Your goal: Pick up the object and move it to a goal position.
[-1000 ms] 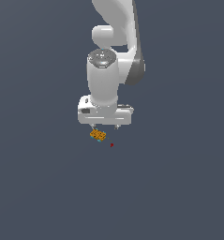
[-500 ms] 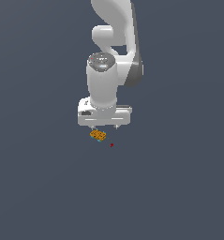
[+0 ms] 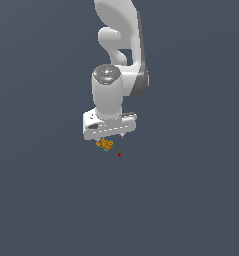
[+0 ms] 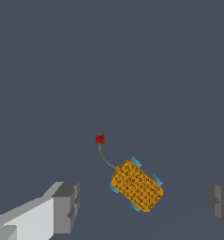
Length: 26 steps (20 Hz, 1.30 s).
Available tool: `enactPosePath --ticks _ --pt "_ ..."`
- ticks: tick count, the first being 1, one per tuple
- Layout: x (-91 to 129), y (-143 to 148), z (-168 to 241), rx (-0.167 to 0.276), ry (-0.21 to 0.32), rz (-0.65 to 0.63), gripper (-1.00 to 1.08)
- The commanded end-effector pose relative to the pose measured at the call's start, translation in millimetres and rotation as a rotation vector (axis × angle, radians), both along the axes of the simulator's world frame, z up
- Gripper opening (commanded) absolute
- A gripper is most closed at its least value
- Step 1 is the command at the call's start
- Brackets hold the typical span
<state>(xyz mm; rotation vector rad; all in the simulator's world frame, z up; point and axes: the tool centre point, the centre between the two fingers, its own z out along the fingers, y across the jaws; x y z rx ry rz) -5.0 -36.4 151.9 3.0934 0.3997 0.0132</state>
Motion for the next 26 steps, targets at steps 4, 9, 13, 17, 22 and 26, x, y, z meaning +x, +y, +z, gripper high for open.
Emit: enactPosePath --ticks 4,9,13,17,22,26 --pt "-6 -4 -16 -0.002 0.006 0.148 1.0" --pt "-12 -7 -31 -0.002 0.012 0.282 1.0" --pt "-17 -9 -42 -0.001 0.015 0.389 1.0" --pt "-22 -11 -53 0.001 0.018 0.497 1.0" --pt "-28 -13 -66 0.005 0.02 0.631 1.0" --pt "-33 -13 -74 0.009 0.021 0.72 1.0"
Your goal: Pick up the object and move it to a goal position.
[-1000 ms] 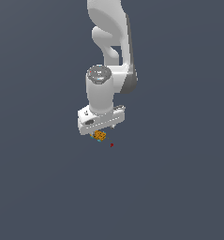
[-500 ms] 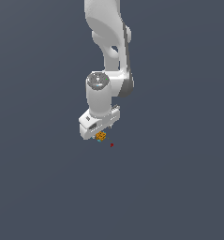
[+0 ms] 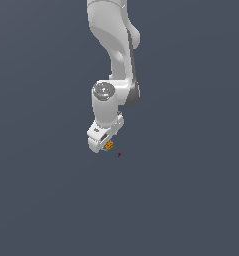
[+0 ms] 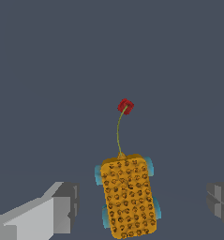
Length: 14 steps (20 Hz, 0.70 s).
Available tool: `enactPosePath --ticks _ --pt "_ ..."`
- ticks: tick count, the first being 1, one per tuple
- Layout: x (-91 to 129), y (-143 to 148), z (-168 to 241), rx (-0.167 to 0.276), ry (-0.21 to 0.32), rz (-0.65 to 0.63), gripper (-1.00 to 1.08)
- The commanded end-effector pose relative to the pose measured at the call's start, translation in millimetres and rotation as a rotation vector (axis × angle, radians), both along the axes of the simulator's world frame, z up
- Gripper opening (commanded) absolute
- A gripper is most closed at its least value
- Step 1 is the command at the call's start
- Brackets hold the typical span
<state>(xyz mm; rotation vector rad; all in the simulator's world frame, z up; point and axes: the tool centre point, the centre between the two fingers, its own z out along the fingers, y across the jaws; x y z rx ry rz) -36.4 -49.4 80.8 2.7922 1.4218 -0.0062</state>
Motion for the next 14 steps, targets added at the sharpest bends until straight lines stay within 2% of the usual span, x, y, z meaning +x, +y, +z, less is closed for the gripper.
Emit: enactPosePath --ticks 1,7,14 --pt "-3 0 -5 0.003 0.0 0.053 1.0" --pt "-7 -1 -12 0.007 0.001 0.137 1.0" --pt "-9 -1 -15 0.009 0.001 0.171 1.0"
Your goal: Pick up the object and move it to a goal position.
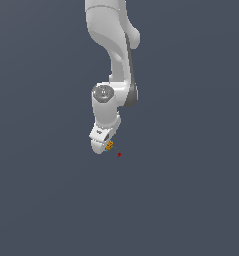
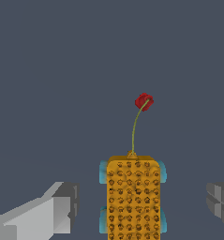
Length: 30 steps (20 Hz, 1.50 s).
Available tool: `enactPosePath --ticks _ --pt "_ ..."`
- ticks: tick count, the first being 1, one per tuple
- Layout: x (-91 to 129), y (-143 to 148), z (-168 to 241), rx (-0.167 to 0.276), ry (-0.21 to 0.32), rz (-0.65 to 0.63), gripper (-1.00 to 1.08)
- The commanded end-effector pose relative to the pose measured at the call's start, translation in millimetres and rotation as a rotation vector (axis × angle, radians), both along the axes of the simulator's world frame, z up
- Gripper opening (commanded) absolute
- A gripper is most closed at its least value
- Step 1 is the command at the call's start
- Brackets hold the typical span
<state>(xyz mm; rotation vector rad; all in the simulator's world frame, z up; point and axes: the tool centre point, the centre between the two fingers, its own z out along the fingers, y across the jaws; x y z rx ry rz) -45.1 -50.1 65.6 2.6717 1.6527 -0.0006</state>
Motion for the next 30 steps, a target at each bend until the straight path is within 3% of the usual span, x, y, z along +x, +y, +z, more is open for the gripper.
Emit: enactPosePath --ticks 1,19,20,30 --pt "0 0 0 0.0 0.0 0.0 1.0" --pt "0 0 -50 0.0 0.0 0.005 1.0" --pt "0 0 -50 0.0 0.0 0.005 -1.0" --pt "0 0 -49 0.0 -0.002 0.005 -1.0"
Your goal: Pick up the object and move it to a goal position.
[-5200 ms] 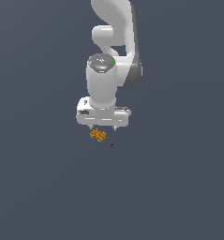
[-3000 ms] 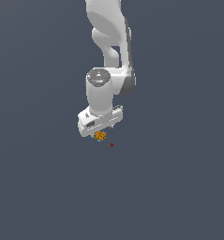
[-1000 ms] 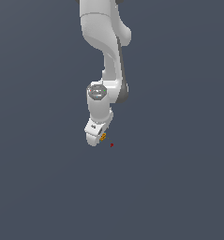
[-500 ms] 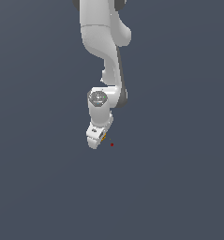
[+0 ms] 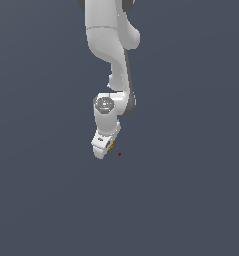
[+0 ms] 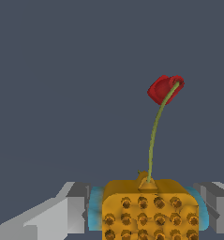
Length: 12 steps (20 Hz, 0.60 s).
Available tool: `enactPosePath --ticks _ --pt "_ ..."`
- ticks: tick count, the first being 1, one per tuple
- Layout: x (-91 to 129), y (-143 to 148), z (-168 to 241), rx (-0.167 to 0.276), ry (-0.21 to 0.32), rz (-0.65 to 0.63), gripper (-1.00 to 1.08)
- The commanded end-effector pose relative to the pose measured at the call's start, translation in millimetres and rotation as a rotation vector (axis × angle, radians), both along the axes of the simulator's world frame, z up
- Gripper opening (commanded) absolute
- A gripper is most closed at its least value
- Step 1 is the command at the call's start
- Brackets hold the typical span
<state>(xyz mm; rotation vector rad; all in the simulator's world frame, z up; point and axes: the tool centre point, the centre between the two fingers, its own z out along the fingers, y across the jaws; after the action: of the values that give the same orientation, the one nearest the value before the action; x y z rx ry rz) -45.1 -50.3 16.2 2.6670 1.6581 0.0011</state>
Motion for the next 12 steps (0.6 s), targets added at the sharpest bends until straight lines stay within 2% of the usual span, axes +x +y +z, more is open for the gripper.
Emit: enactPosePath --ticks 1,6,12 --pt "0 0 0 0.0 0.0 0.0 -1.0" --pt "3 2 11 0.0 0.0 0.0 -1.0" --pt "12 9 44 0.0 0.0 0.001 -1.0"
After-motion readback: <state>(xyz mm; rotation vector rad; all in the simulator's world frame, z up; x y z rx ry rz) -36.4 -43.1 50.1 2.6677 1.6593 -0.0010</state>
